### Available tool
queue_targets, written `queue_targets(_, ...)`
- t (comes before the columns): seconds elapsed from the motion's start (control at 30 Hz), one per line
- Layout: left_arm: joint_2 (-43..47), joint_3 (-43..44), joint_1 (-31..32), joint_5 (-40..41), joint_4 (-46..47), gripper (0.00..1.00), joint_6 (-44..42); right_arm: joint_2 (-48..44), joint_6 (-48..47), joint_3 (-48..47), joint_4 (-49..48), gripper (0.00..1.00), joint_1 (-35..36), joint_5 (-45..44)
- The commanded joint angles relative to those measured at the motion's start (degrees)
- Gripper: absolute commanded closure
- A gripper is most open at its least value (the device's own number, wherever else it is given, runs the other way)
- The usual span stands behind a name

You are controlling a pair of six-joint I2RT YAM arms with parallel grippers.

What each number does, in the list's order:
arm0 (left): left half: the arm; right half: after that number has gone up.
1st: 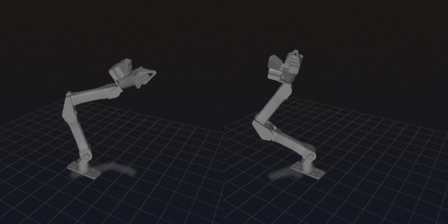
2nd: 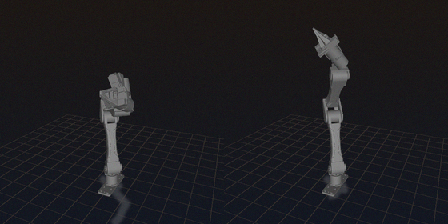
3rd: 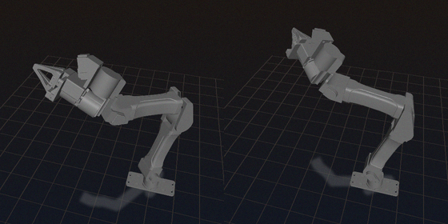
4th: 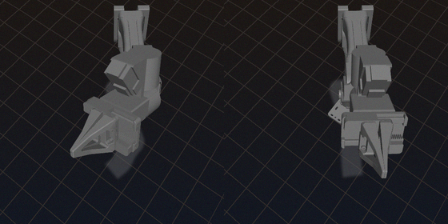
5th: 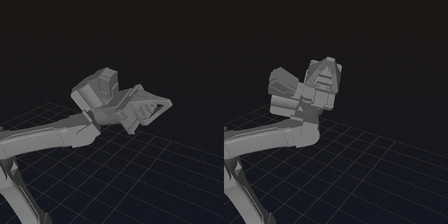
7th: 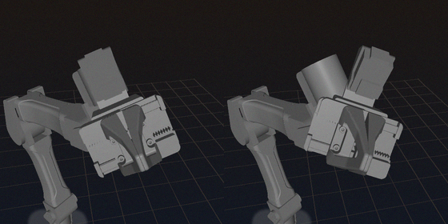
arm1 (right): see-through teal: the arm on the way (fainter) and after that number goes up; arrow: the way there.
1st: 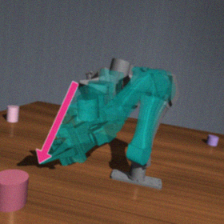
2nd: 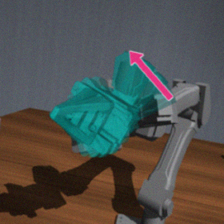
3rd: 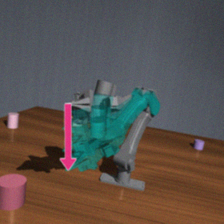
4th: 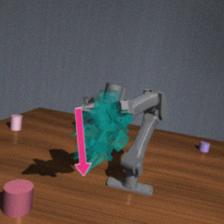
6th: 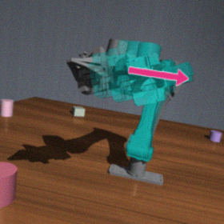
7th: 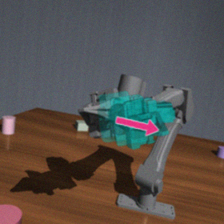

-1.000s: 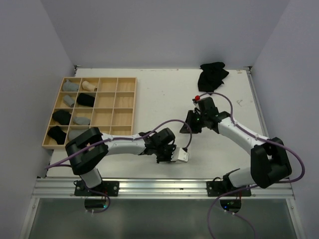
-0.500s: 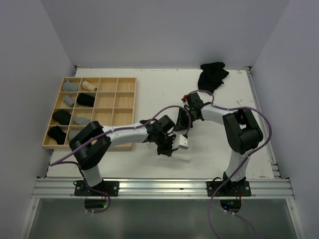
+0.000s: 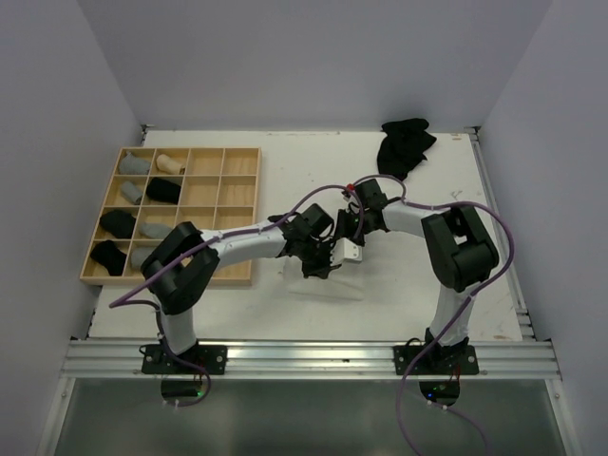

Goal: Roll the underwear
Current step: Fold the underwear

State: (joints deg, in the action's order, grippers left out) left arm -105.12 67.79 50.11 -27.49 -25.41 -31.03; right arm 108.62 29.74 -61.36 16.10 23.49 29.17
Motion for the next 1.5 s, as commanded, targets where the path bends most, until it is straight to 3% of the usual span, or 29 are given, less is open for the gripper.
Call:
queue_targets(0.0, -0.79, 3.05, -1.41, 2.34, 1.5, 1.0, -1.58, 2.04, -1.96, 1.42, 0.25, 0.91, -0.02, -0.43)
queue_targets(0.97, -7.11, 9.12, -3.09, 7.09, 4.4, 1.0, -4.84, 5.02, -2.14, 1.51, 0.07, 0.95, -0.02, 1.33)
queue_targets(1.3, 0.25, 7.53, -4.23, 10.08, 7.92, 0.67, -0.1, 3.71, -3.02, 3.35, 3.68, 1.0, -0.11, -4.81)
queue_targets(1.47, 6.5, 7.8, -7.74, 8.33, 3.28, 0.63, 0.97, 0.37, -2.23, 6.78, 4.21, 1.0, -0.46, -8.15)
